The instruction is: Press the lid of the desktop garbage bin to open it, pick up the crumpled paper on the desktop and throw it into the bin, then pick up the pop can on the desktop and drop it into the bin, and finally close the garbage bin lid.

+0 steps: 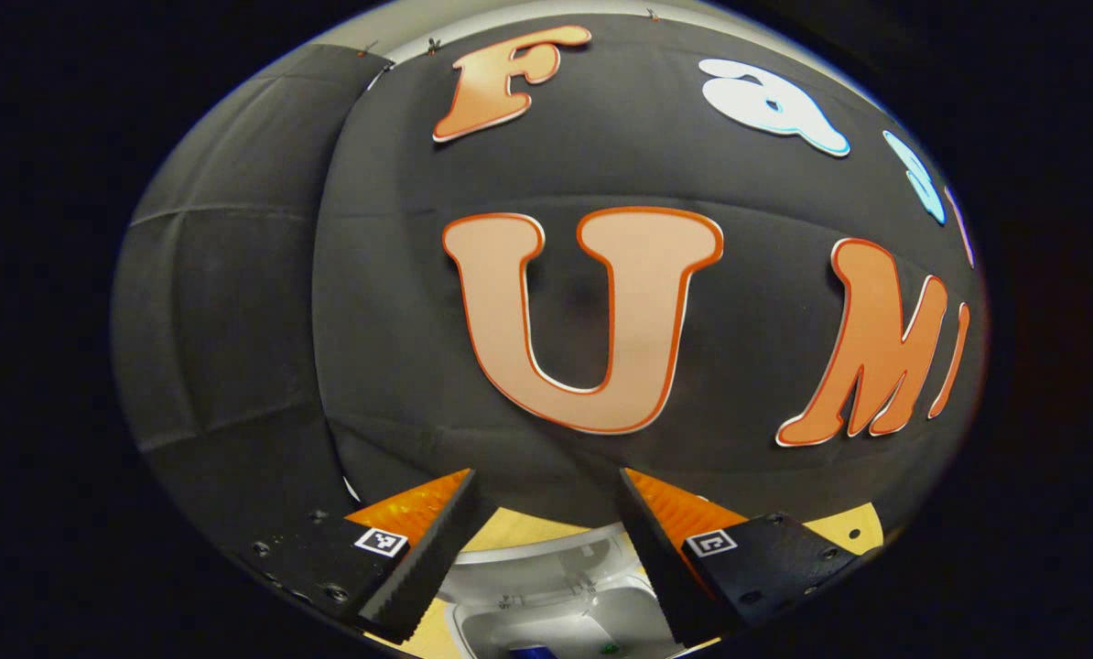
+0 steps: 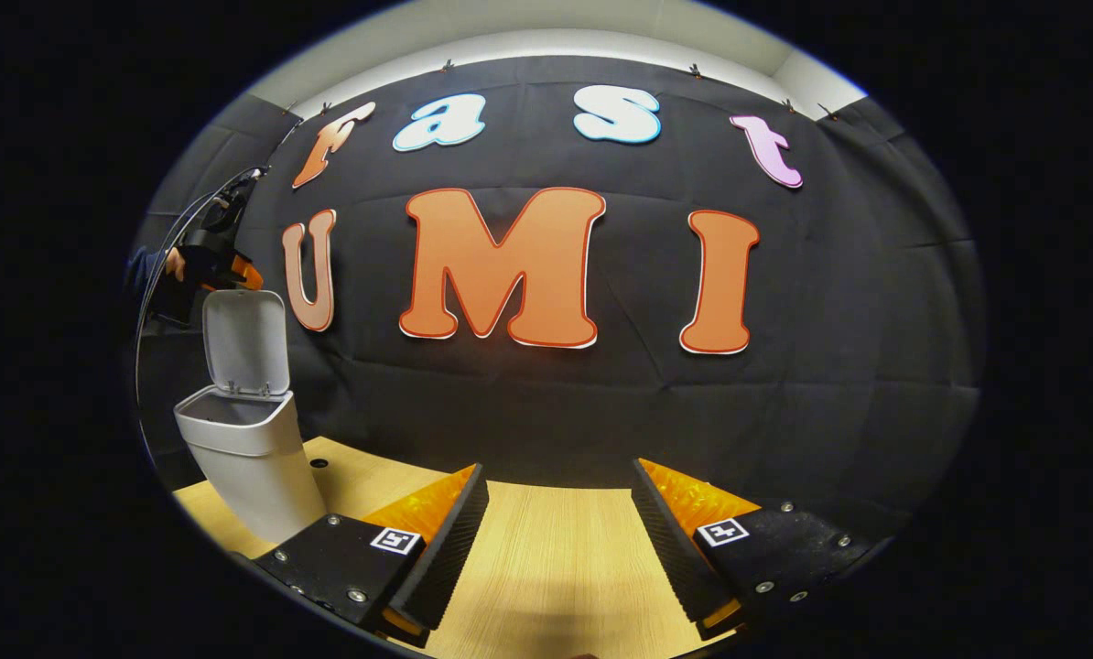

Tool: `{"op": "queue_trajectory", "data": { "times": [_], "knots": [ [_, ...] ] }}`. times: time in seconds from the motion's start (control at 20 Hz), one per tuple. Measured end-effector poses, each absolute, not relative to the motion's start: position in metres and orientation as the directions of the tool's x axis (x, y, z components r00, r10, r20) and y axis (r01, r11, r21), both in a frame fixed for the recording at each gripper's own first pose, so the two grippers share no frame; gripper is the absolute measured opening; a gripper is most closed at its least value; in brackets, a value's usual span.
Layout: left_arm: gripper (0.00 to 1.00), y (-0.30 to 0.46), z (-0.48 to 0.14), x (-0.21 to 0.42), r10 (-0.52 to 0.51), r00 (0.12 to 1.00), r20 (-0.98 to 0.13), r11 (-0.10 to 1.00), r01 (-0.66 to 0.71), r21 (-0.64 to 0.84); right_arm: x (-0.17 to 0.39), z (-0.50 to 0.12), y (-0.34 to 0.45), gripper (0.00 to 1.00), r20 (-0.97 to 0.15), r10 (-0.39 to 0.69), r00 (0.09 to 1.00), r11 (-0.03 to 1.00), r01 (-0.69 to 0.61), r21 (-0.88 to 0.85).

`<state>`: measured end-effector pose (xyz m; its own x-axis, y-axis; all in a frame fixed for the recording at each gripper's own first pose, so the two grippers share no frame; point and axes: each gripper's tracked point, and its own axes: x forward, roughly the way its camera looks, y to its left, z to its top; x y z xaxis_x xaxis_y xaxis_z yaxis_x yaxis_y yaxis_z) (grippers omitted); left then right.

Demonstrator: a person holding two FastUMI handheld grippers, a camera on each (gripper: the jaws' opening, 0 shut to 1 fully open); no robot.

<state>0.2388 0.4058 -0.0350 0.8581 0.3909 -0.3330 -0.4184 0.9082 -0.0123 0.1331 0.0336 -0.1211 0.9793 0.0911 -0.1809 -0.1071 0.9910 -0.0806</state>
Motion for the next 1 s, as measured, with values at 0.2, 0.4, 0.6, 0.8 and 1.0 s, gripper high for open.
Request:
{"op": "queue_trajectory", "data": {
  "times": [0.2,0.4,0.6,0.8,1.0],
  "knots": [
    [0.93,0.402,-0.039,0.238,0.365,0.842,-0.397,0.917,-0.400,-0.006,0.133,-0.121,0.032,0.93,-0.179,0.091,0.980,0.991,-0.106,-0.079],
    [0.94,0.394,-0.050,0.231,0.332,0.805,-0.491,0.925,-0.379,0.005,0.132,-0.122,0.032,0.93,-0.179,0.097,0.979,0.990,-0.112,-0.080],
    [0.94,0.368,-0.075,0.211,0.266,0.741,-0.617,0.933,-0.358,-0.028,0.134,-0.123,0.033,0.94,-0.179,0.104,0.978,0.990,-0.119,-0.072],
    [0.94,0.354,-0.097,0.196,0.205,0.678,-0.706,0.924,-0.373,-0.090,0.132,-0.123,0.037,0.94,-0.176,0.118,0.977,0.988,-0.133,-0.073],
    [0.94,0.332,-0.132,0.168,0.123,0.540,-0.833,0.908,-0.400,-0.126,0.132,-0.124,0.036,0.94,-0.176,0.123,0.977,0.988,-0.137,-0.068]
  ]
}}
